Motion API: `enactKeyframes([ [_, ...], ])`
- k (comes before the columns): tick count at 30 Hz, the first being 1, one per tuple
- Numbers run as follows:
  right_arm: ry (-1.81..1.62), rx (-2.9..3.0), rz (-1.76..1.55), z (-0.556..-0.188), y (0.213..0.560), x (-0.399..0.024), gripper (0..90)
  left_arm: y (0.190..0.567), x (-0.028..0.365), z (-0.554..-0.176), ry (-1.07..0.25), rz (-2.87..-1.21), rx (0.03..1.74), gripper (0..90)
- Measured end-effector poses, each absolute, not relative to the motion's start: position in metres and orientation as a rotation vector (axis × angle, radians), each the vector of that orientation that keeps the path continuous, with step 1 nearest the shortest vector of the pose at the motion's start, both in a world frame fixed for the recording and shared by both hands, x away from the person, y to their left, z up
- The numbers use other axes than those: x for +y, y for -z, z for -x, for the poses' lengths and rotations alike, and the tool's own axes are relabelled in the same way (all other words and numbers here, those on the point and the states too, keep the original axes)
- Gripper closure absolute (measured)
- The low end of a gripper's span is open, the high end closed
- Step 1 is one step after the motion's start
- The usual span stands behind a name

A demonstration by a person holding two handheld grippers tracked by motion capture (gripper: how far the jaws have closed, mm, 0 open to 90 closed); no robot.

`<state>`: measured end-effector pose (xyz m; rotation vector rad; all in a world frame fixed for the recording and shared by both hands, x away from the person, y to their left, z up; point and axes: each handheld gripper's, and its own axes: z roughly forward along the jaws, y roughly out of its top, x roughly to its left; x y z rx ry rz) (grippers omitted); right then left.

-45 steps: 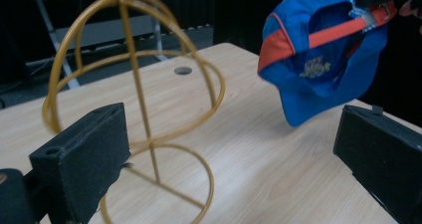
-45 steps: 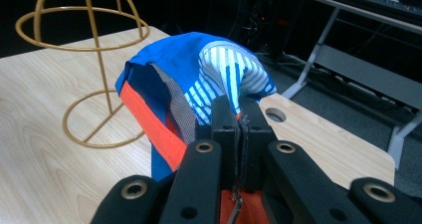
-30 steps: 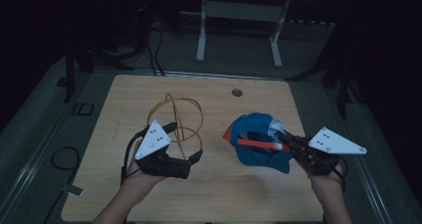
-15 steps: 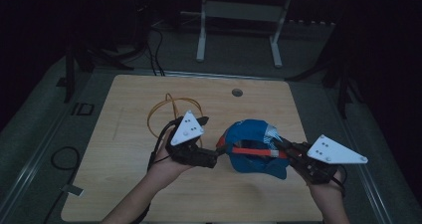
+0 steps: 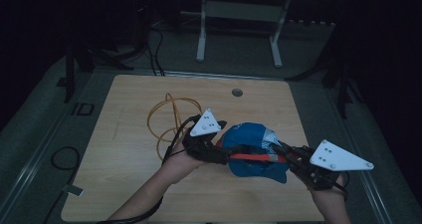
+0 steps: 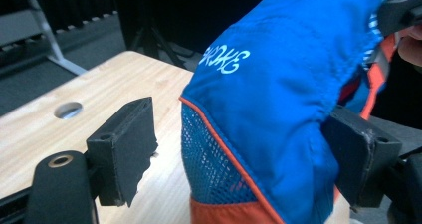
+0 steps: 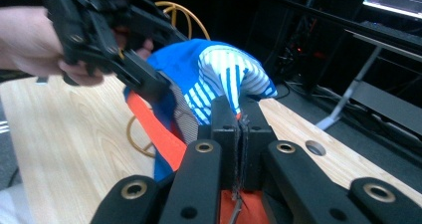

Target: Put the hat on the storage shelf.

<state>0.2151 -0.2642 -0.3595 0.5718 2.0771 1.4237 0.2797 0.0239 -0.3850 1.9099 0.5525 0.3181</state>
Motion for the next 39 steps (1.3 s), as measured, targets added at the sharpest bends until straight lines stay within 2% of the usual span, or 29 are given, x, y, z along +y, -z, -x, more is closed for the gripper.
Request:
enactKeyframes([
  [9, -1.414, 2.085, -0.559, -0.216, 0.361, -0.262, 88.1, 0.389, 0.009, -0.280, -0.316, -1.954, 0.528, 58.0],
  [16, -1.399, 2.090, -0.572, -0.217, 0.365, -0.261, 88.1, 0.391, -0.001, -0.277, -0.384, -1.996, 0.551, 87.6],
  [19, -1.394, 2.084, -0.579, -0.217, 0.366, -0.261, 88.1, 0.392, -0.006, -0.275, -0.447, -2.006, 0.566, 89.3],
  [30, -1.427, 2.075, -0.612, -0.218, 0.372, -0.263, 87.7, 0.379, -0.008, -0.275, -0.521, -1.998, 0.554, 90.0],
  [39, -1.490, 2.064, -0.626, -0.217, 0.370, -0.269, 82.2, 0.357, -0.009, -0.273, -0.585, -1.984, 0.509, 90.0],
])
